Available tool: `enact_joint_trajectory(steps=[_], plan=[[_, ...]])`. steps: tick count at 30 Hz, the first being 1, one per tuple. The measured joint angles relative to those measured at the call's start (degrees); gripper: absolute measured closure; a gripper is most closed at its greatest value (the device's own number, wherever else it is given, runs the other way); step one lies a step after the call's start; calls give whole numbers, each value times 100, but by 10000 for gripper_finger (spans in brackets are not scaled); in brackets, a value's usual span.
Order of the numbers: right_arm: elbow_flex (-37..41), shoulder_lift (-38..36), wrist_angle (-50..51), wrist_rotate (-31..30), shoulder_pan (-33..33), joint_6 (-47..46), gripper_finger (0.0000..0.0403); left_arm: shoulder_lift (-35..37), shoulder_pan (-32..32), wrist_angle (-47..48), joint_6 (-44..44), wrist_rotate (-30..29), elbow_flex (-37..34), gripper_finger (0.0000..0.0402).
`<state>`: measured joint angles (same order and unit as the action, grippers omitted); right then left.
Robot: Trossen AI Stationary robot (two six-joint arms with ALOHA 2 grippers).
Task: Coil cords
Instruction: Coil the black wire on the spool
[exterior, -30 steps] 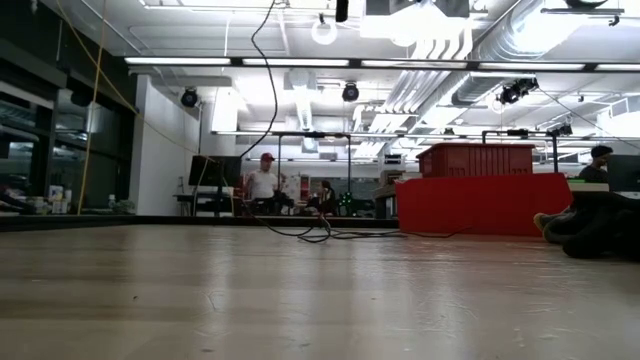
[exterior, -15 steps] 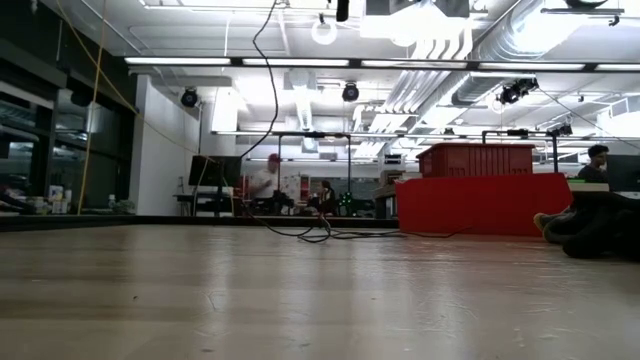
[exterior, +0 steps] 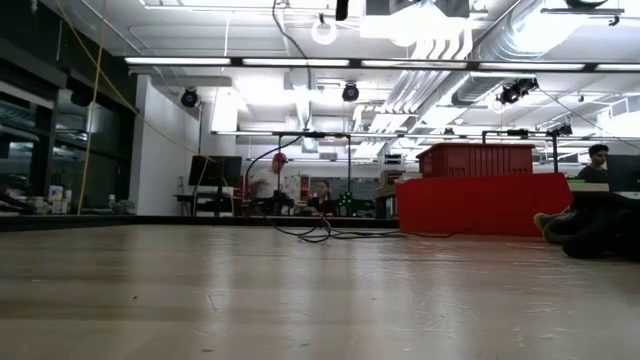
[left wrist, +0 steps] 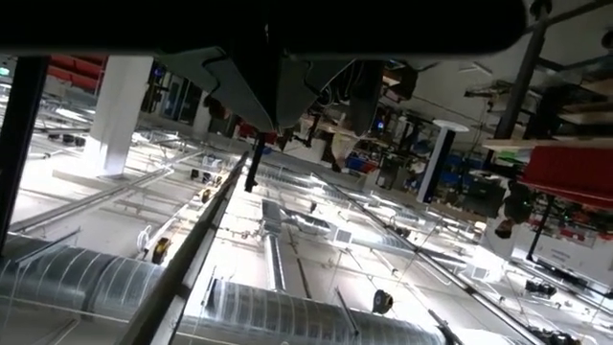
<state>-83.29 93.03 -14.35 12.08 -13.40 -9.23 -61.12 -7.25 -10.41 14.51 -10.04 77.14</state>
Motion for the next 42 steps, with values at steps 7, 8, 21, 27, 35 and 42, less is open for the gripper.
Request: enact_joint_trajectory(steps=[7, 8, 21, 27, 35, 42], plan=[[-9, 53, -607, -196, 546, -81, 402, -292, -75, -43, 1009, -474, 0, 401], [-9, 66, -699, -212, 624, -81, 402, -374, -116, -46, 1216, -474, -4, 401], [-4, 252, -1682, -865, 818, 72, 403, -1064, -362, -1102, 4178, -346, -4, 402], [-167, 533, -2109, -840, 830, -112, 403, -1134, -362, -1057, 5273, -359, -6, 402], [-1241, 1281, -1679, -741, 869, -87, 403, -1128, -287, -1185, 6303, -383, -7, 402], [-1721, 1383, -1299, -377, 844, 52, 403, -809, -68, -1093, 6432, -236, -5, 402]])
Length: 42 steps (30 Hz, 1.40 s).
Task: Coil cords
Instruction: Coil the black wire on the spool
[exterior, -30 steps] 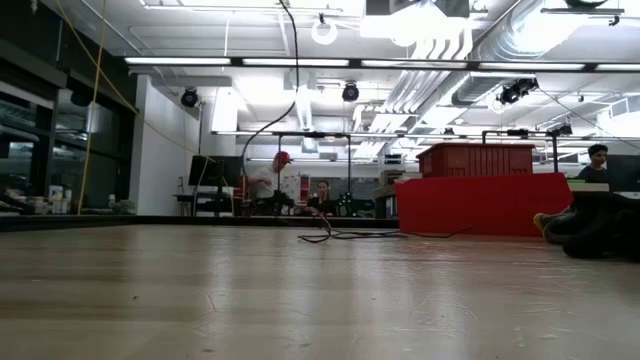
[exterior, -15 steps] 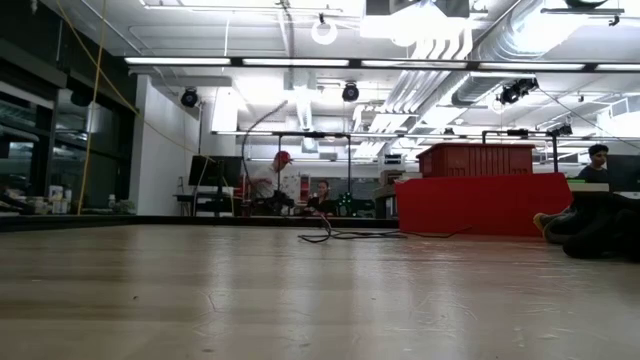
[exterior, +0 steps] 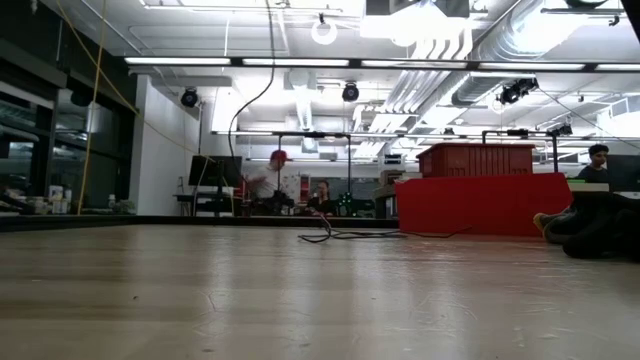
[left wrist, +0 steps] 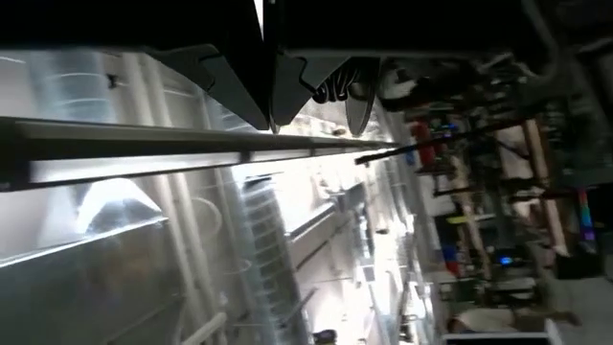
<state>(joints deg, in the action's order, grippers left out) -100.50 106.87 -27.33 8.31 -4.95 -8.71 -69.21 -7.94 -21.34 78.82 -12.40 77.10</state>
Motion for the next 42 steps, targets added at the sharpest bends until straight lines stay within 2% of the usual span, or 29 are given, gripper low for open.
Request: enact_joint_trajectory(steps=[7, 10, 22, 30, 38, 42], plan=[[-560, -28, 1085, 379, -110, 123, 403, 396, 230, 925, 33, -40, 7, 402], [-720, -28, 1215, 566, -107, 209, 403, 468, 289, 1037, 74, -82, 7, 402], [-707, -26, 1248, 517, -118, 347, 403, 435, 401, 1086, 464, 68, 7, 402], [-703, 9, 833, 134, -210, 488, 403, 437, 652, 900, 560, 268, 5, 402], [-701, 9, 713, 139, -430, 580, 403, 438, 969, 858, 443, 81, 0, 402], [-701, 9, 732, 230, -664, 617, 403, 549, 1089, 980, -1, 86, -4, 401]])
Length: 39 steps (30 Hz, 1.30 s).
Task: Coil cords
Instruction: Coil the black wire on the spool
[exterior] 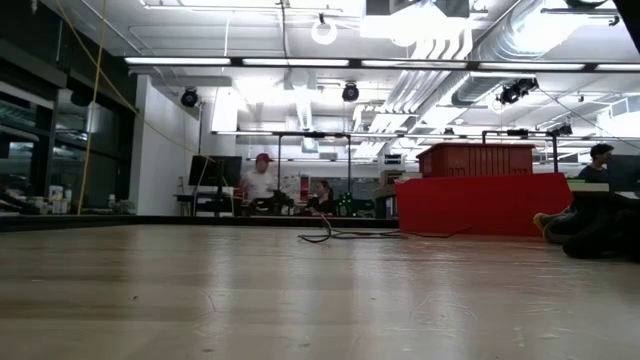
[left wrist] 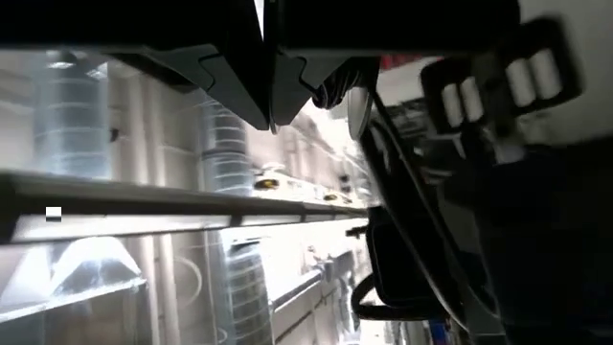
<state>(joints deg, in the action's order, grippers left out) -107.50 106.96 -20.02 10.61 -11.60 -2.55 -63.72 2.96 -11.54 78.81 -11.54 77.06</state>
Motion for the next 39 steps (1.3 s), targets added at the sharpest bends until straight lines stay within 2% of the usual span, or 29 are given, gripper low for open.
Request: enact_joint_trajectory(steps=[7, 12, 15, 18, 24, 29, 33, 36, 39], plan=[[-4, -2, 136, 460, -395, -150, 403, 540, 18, 1178, -1009, -301, 0, 401], [-7, -70, 601, 705, -585, -155, 403, 887, -27, 2368, -1725, -556, 0, 402], [-7, -164, 1026, 715, -676, -64, 402, 987, -126, 2777, -2305, -548, 0, 401], [-11, -289, 1461, 709, -794, -1, 401, 1063, -221, 3032, -3061, -485, 5, 401], [-11, -477, 2293, 895, -892, -37, 402, 1036, -377, 3428, -4842, -987, 7, 401], [-11, -631, 2743, 922, -797, 5, 403, 1038, -443, 3505, -6471, -1020, 15, 401], [-11, -834, 2910, 936, -708, -136, 401, 915, -443, 4216, -7365, -1053, 329, 401], [-17, -925, 3019, 951, -543, -61, 382, 700, -443, 4513, -7902, -1067, 646, 401], [-15, -898, 3142, 939, -311, 10, 336, 413, -443, 4556, -8440, -1067, 974, 401]])
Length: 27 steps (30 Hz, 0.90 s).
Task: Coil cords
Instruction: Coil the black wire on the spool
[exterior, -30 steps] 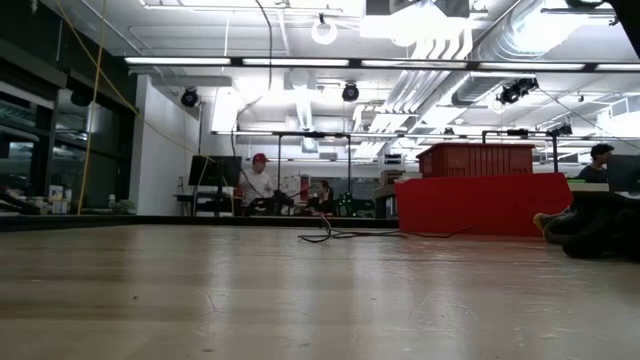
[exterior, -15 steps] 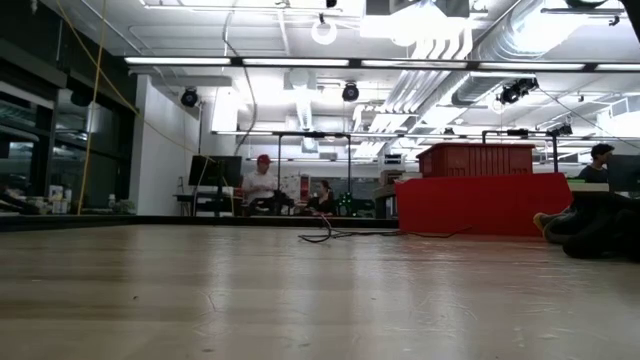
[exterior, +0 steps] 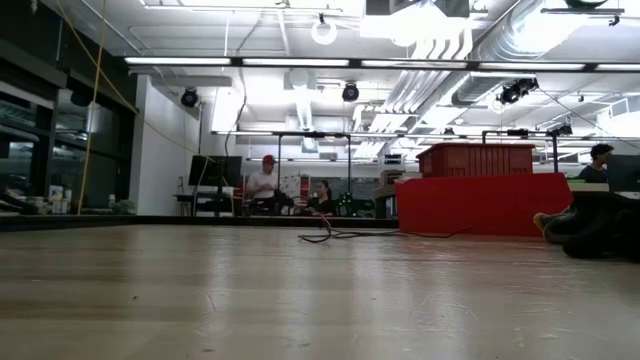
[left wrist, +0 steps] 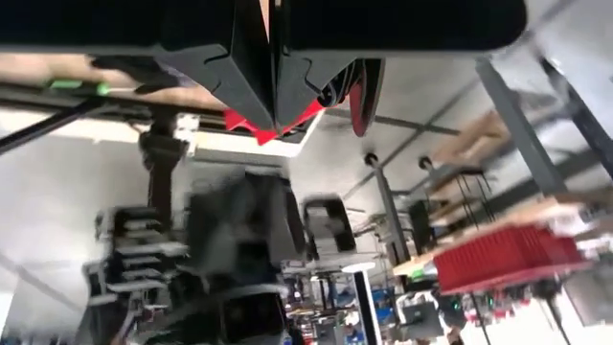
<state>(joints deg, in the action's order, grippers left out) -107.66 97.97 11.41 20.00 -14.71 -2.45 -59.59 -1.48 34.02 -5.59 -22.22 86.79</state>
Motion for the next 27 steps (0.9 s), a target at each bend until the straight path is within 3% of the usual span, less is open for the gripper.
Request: enact_joint_trajectory(steps=[5, 9, 17, 27], plan=[[0, 30, 145, -393, 346, 848, 248, -532, 2, 370, -488, 195, 615, 401], [0, 33, 185, -936, 523, 1297, 224, -917, 18, 544, -555, 395, 953, 401], [0, 33, 248, -1075, 548, 1299, 225, -1246, 73, 534, -563, 382, 1118, 401], [2, 35, 316, -1051, 532, 1342, 312, -1207, 77, 209, -435, 344, 1123, 401]])
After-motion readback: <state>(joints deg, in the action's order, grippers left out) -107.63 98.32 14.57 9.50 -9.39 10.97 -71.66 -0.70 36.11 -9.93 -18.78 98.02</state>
